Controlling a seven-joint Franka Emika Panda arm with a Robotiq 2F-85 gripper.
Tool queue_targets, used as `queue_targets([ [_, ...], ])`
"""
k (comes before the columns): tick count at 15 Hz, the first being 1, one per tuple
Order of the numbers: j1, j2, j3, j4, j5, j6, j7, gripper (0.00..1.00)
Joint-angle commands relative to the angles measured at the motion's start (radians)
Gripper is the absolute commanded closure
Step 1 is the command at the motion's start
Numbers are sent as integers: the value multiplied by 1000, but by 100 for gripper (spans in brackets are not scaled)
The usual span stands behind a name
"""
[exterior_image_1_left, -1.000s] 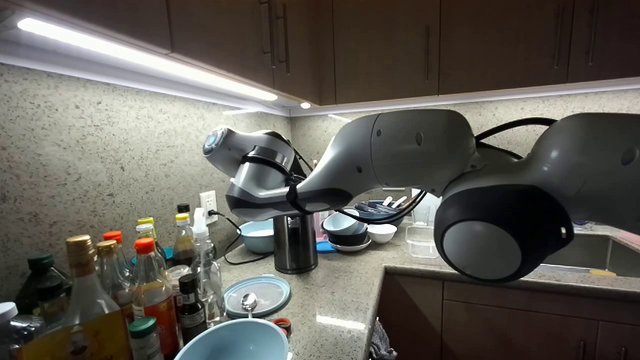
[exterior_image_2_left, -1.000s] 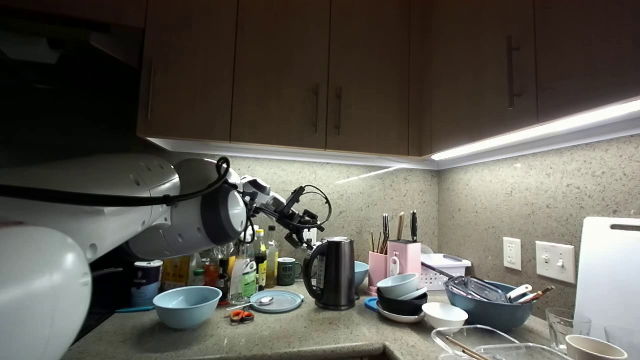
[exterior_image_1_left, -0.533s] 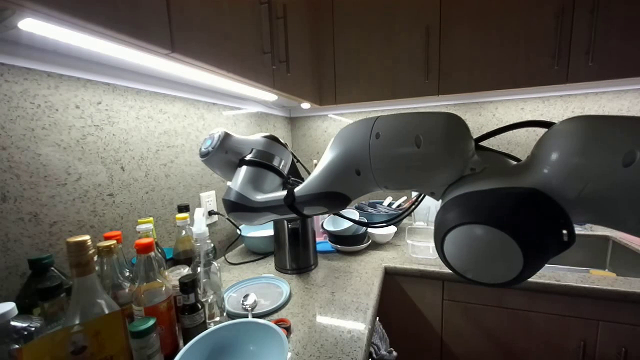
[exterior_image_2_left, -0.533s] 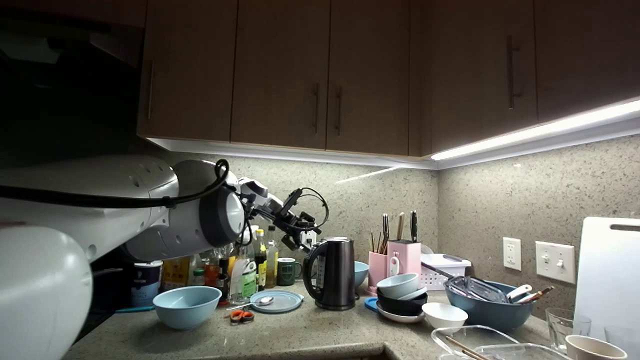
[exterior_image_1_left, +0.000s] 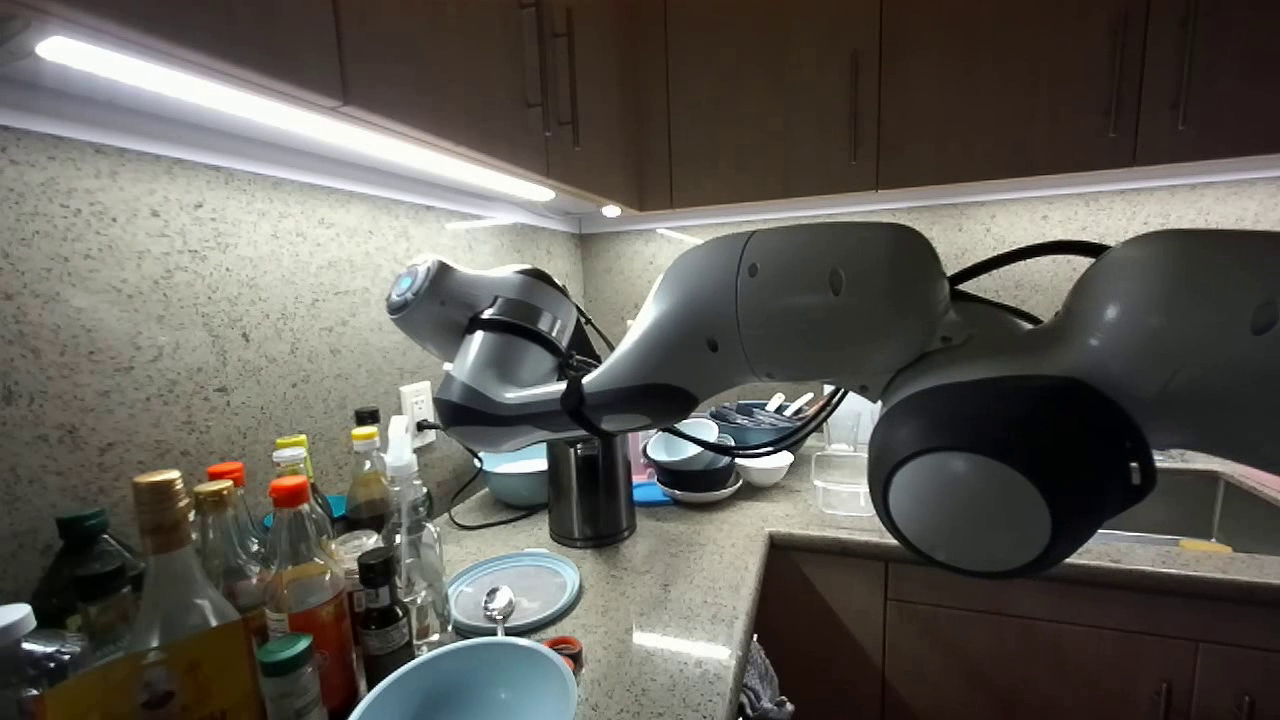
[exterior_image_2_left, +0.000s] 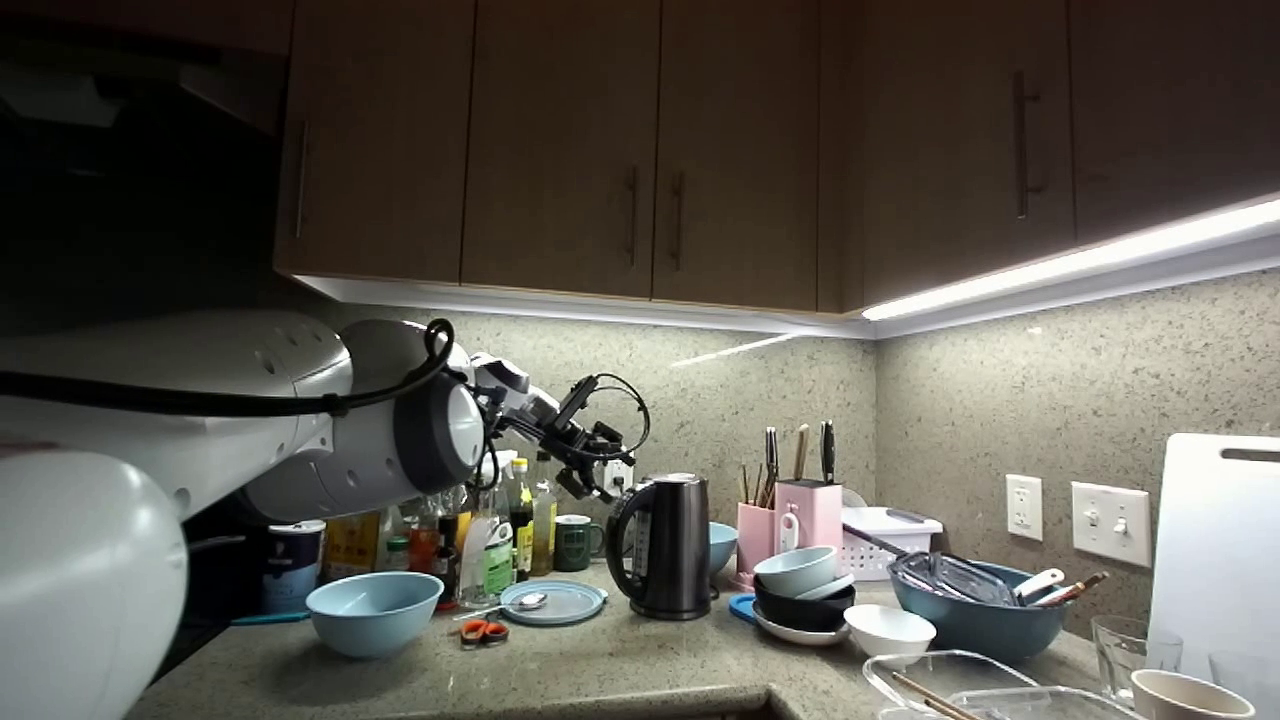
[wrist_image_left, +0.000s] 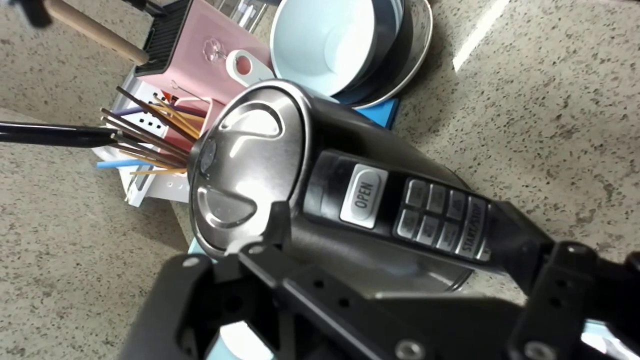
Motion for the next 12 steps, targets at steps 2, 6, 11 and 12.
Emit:
queue_targets([
  [2, -26, -13, -5, -25, 10, 27, 7, 0],
  [6, -37, -5, -3, -23, 10, 28, -6, 0],
  [11, -22, 5, -3, -19, 5, 28, -16, 0],
  [12, -19, 5, -5, -18, 3, 29, -19, 0],
])
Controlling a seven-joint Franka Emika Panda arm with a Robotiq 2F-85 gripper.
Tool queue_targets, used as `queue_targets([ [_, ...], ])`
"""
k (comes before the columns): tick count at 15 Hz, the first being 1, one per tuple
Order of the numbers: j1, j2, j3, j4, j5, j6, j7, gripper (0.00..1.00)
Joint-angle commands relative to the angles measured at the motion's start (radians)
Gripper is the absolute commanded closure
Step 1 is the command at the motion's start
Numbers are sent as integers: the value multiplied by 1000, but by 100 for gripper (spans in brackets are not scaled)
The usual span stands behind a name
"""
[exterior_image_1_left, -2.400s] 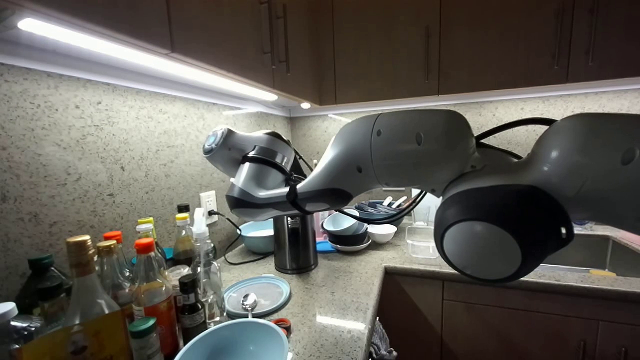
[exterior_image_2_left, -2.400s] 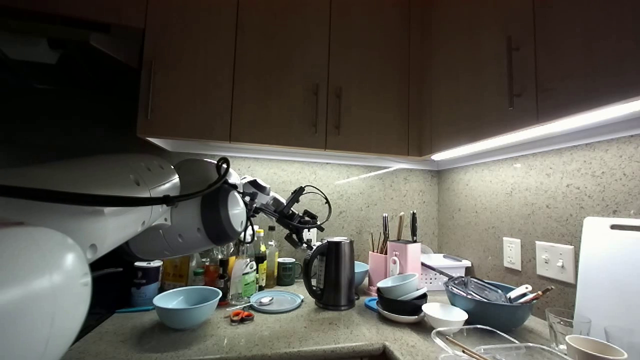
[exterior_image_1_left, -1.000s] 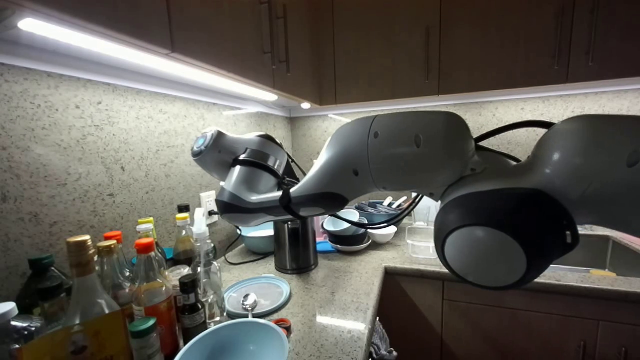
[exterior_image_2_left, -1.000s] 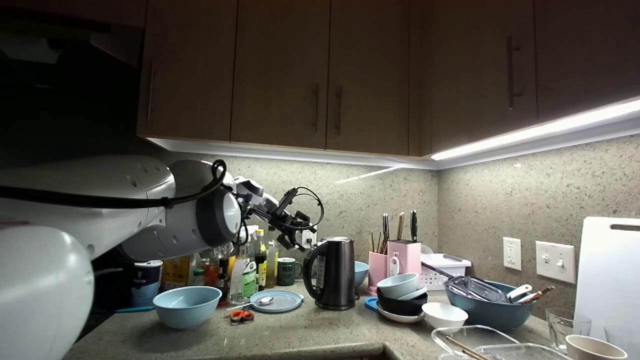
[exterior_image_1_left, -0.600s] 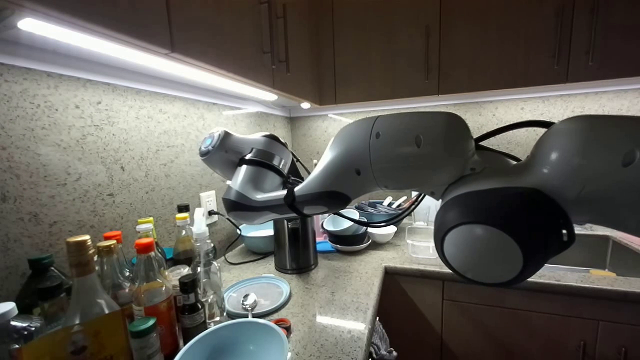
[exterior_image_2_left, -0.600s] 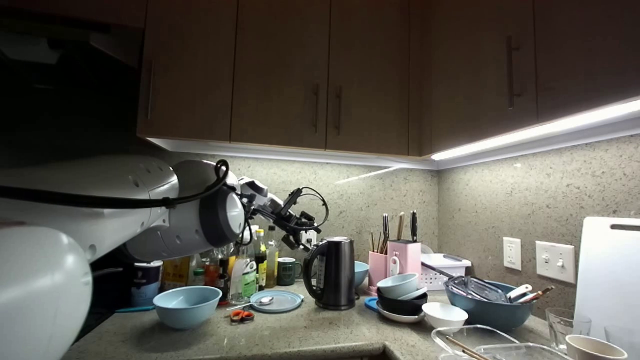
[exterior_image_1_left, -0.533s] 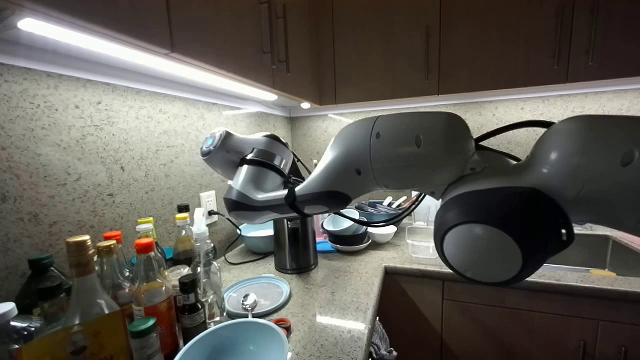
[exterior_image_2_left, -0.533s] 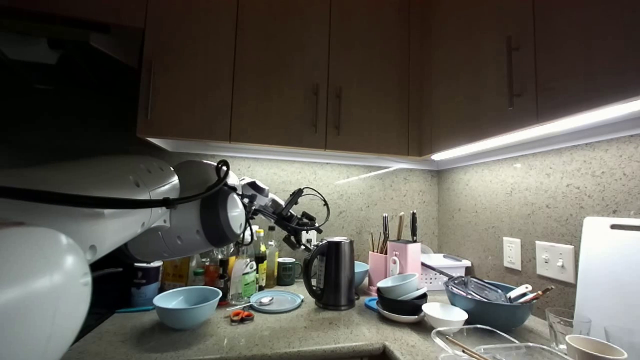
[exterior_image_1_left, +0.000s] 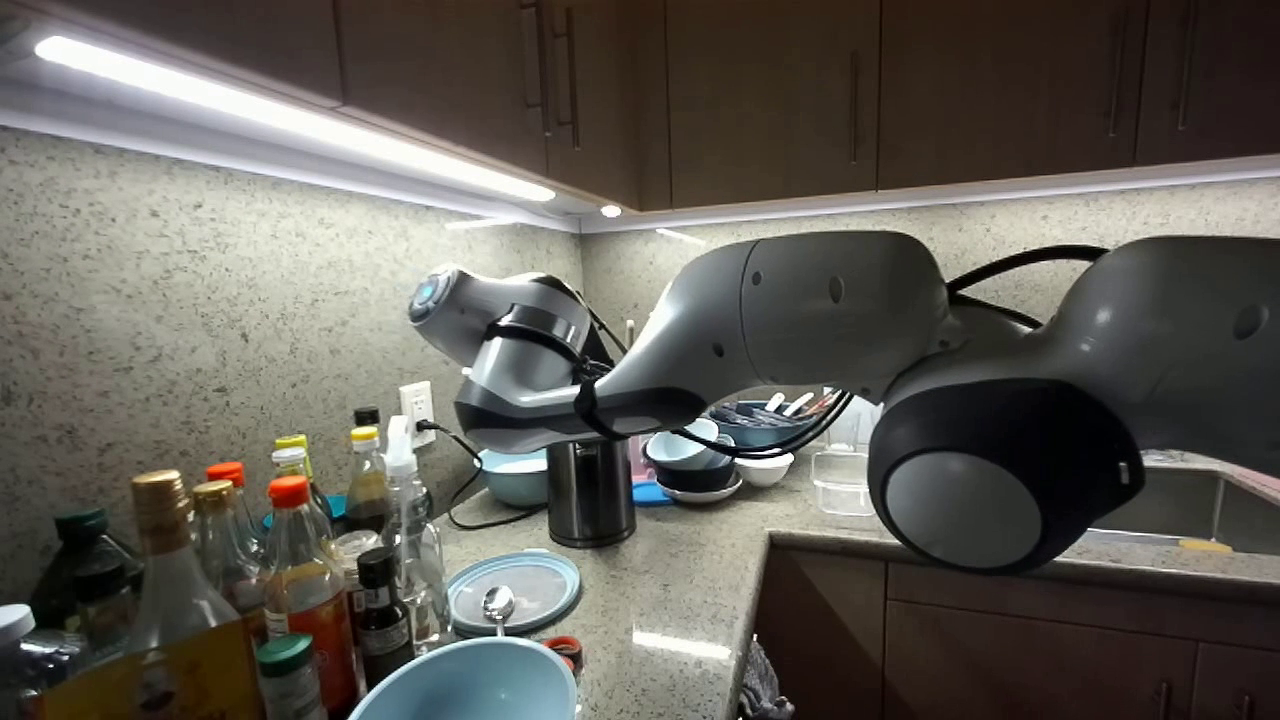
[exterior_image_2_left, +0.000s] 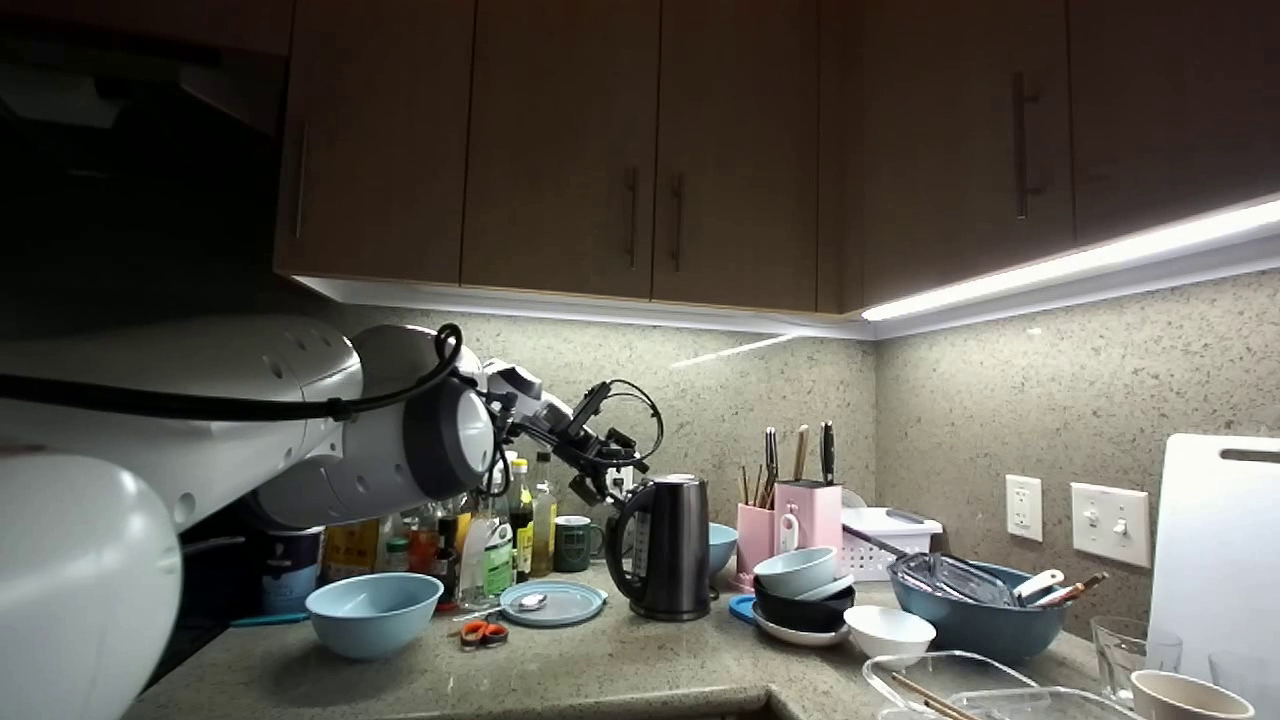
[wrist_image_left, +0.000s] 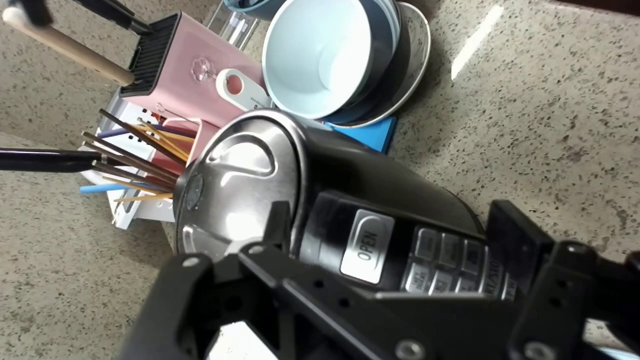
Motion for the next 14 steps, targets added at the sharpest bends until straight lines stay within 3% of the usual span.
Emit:
queue_targets([
  [1, 15, -6, -7, -16, 1, 25, -16, 0],
  [14, 37, -3, -25, -15, -10, 58, -19, 0],
])
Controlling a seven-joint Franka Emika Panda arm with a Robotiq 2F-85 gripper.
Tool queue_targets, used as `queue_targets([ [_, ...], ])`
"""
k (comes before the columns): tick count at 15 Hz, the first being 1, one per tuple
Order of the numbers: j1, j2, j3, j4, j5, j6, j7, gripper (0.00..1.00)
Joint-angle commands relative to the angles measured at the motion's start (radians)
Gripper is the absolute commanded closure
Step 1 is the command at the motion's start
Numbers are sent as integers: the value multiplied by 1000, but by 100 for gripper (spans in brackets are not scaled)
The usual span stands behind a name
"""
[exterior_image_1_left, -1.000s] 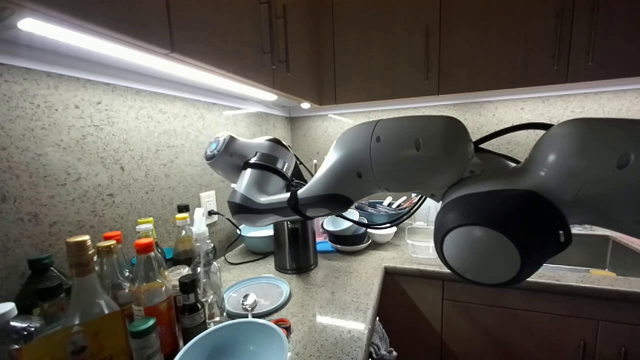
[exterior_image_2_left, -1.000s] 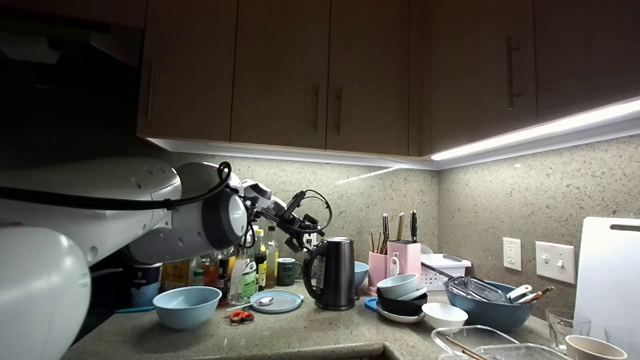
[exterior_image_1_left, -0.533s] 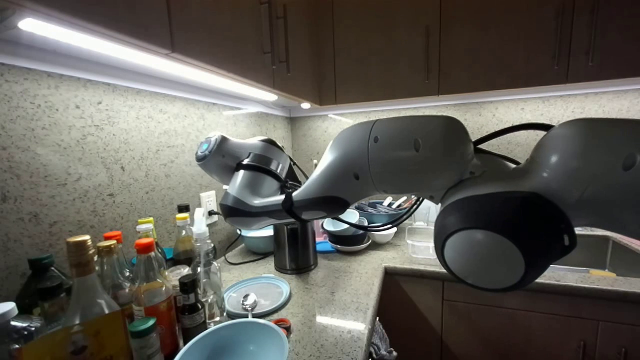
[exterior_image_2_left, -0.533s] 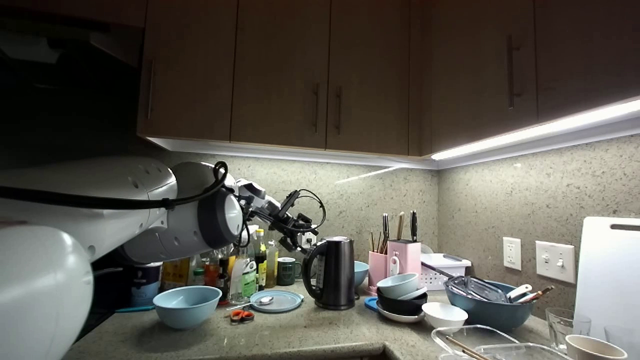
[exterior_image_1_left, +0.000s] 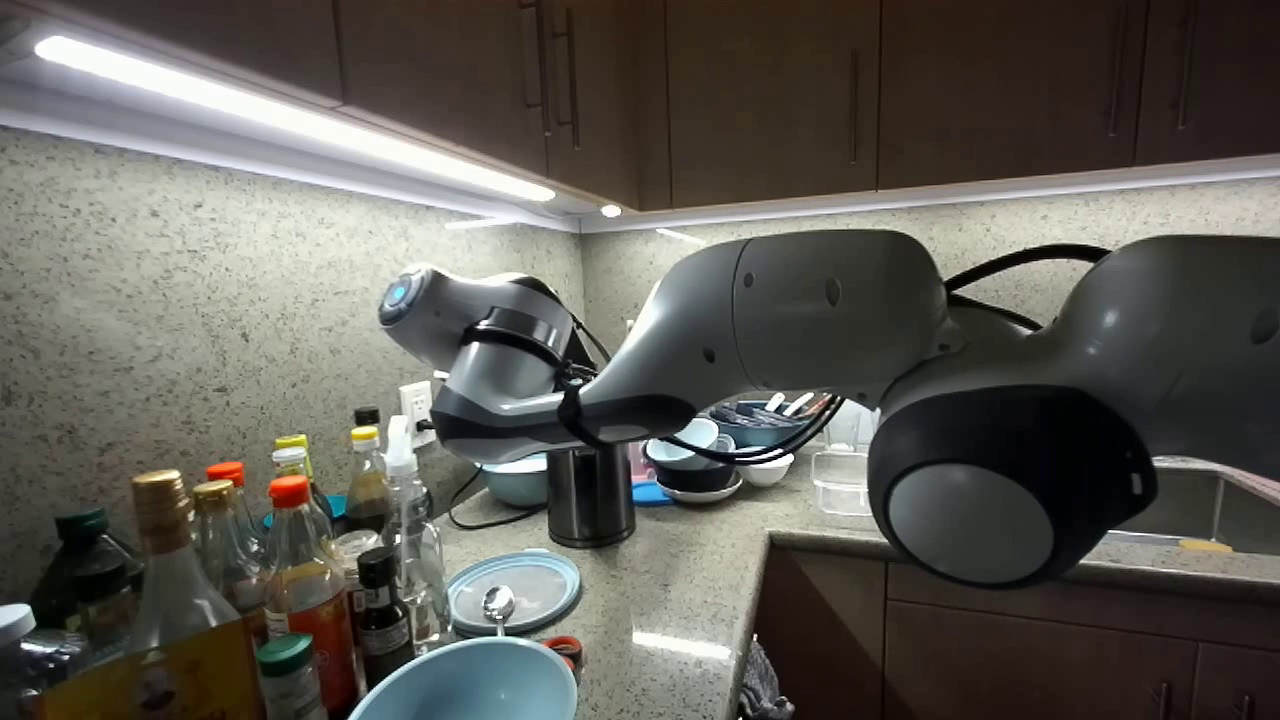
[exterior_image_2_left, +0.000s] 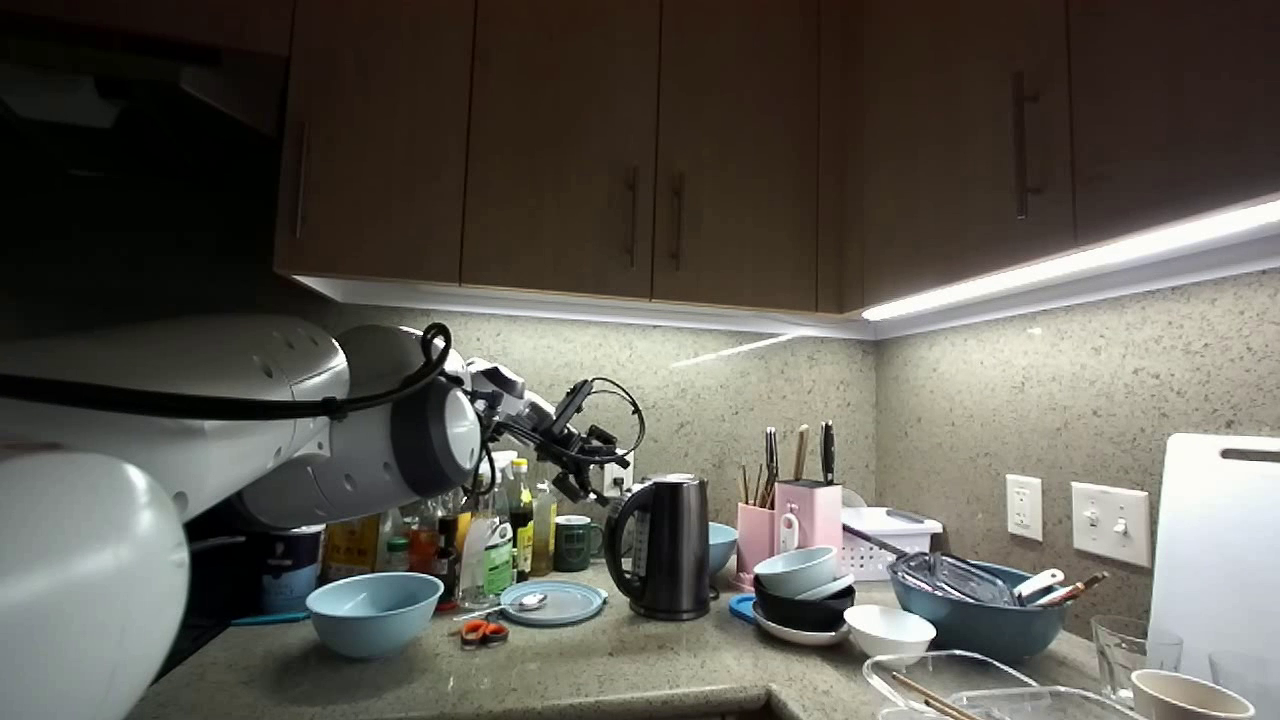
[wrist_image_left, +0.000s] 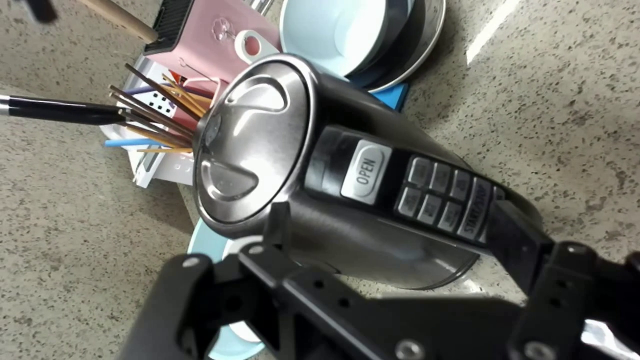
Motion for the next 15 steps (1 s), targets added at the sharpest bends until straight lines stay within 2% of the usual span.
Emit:
queue_targets([
  [1, -6, -4, -14, -15, -9, 24, -18, 0],
  [15, -11, 7, -45, -13, -27, 56, -19, 0],
])
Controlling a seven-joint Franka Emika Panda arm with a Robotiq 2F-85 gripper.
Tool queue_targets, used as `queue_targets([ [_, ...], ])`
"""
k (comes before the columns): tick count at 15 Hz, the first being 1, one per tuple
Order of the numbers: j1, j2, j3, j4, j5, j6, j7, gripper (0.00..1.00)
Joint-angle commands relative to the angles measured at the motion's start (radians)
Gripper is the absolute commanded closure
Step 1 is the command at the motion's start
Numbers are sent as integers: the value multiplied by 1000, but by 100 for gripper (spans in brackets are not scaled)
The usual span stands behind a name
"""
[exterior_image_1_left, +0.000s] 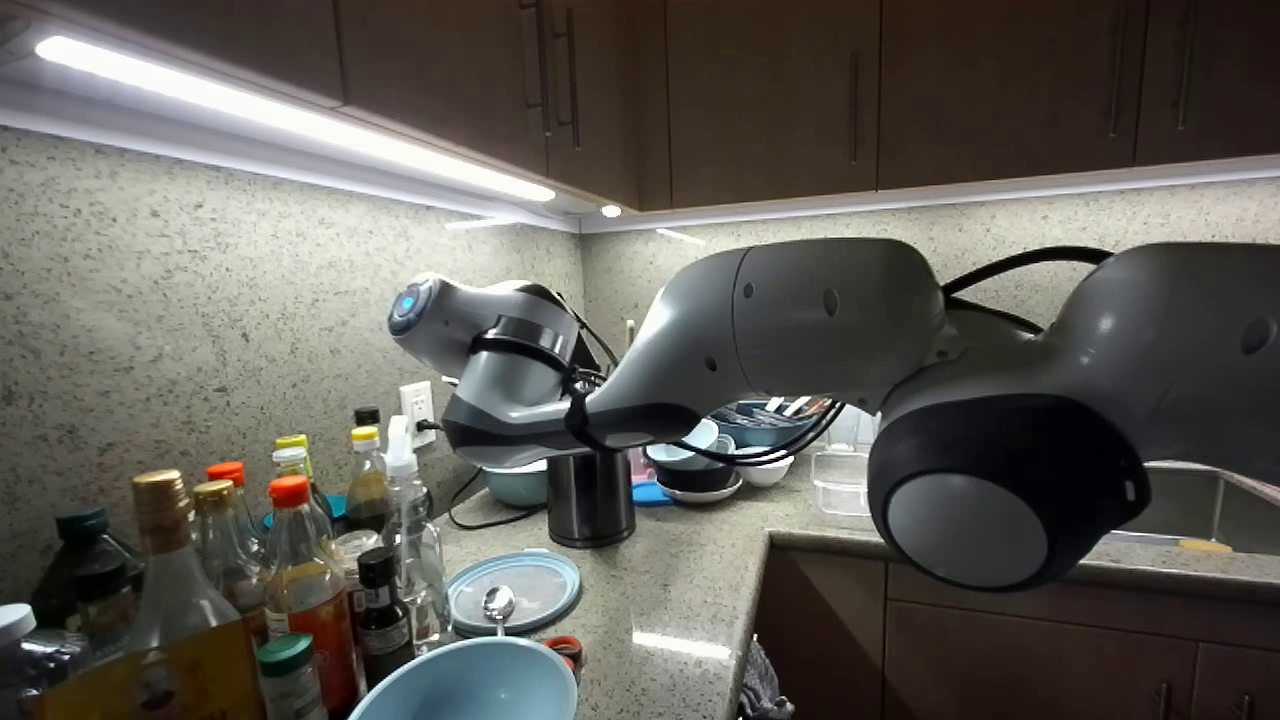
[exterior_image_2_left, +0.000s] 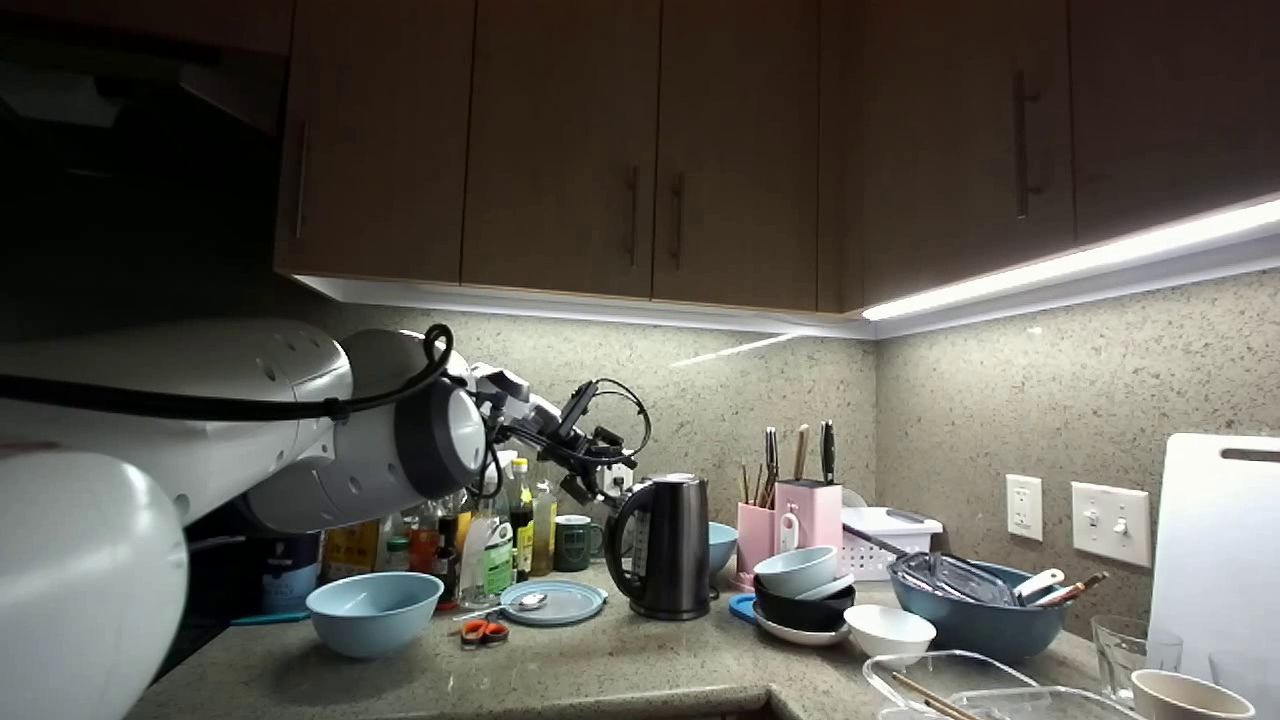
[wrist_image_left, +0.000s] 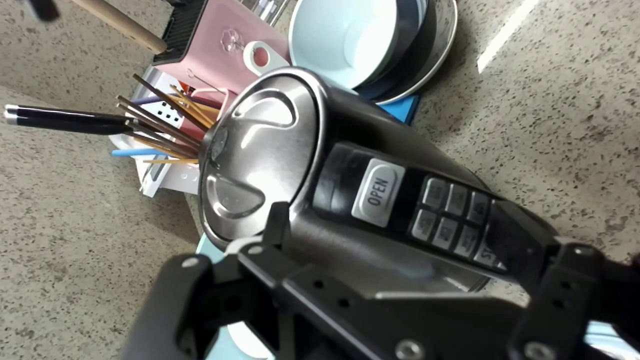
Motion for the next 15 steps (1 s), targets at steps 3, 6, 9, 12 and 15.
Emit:
queue_targets([
  [3, -8, -2, -22, -15, -26, 49, -19, 0],
  [6, -14, 0, -20, -18, -20, 40, -17, 0],
  [9, -12, -18, -28, -67, -12, 50, -5, 0],
  [12, -18, -11, -36, -76, -7, 40, -7, 0],
  [15, -2, -23, -37, -75, 0, -1, -10, 0],
])
